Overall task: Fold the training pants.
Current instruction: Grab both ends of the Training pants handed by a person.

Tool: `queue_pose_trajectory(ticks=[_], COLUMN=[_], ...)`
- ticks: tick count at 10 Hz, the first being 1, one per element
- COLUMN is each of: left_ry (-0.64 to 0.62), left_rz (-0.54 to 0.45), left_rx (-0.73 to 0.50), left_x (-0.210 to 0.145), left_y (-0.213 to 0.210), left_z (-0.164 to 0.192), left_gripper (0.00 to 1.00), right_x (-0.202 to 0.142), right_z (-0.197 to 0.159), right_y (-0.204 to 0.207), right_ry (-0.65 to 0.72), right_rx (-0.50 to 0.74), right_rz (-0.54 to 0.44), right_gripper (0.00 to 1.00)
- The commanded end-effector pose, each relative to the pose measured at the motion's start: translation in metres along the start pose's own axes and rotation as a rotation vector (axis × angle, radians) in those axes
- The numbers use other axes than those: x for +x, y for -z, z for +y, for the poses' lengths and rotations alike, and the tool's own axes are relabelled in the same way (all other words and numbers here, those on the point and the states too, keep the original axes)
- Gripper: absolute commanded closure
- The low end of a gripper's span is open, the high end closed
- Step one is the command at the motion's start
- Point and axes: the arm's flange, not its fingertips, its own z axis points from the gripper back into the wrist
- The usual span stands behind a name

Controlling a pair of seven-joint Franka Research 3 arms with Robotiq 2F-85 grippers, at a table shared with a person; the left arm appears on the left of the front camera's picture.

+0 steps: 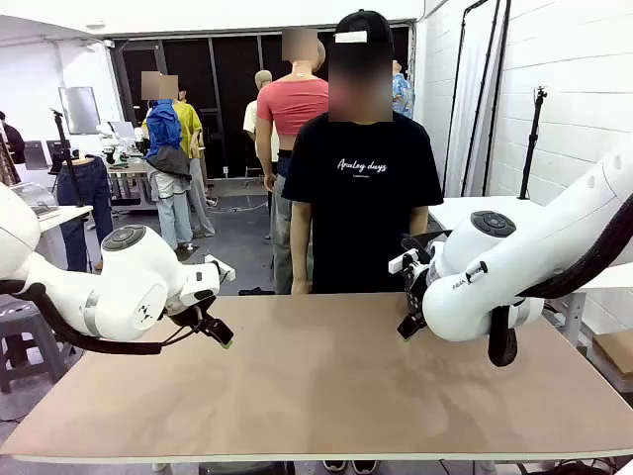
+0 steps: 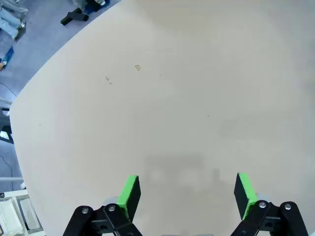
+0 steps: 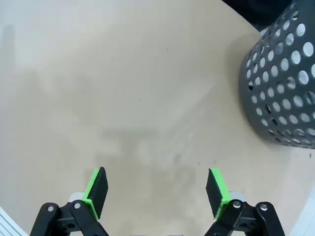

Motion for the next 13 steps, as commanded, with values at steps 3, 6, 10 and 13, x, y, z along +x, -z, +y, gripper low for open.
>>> queue_pose_trajectory(ticks=[3,6,10,13], left_ry=[0.0,0.0,0.0,0.0], left_rz=[0.0,0.0,0.0,0.0], left_rx=[0.0,0.0,0.0,0.0], left_x=[0.0,0.0,0.0,0.0], left_y=[0.0,0.0,0.0,0.0], left_z=[0.0,0.0,0.0,0.0], left_gripper=[0.0,0.0,0.0,0.0], right_x=[0.0,0.0,0.0,0.0], right_z=[0.0,0.0,0.0,0.0], right_y=[0.0,0.0,0.0,0.0], right_ry=[0.0,0.0,0.0,0.0], right_rx=[0.0,0.0,0.0,0.0], right_rz=[0.0,0.0,0.0,0.0], right_gripper=[0.0,0.0,0.0,0.0])
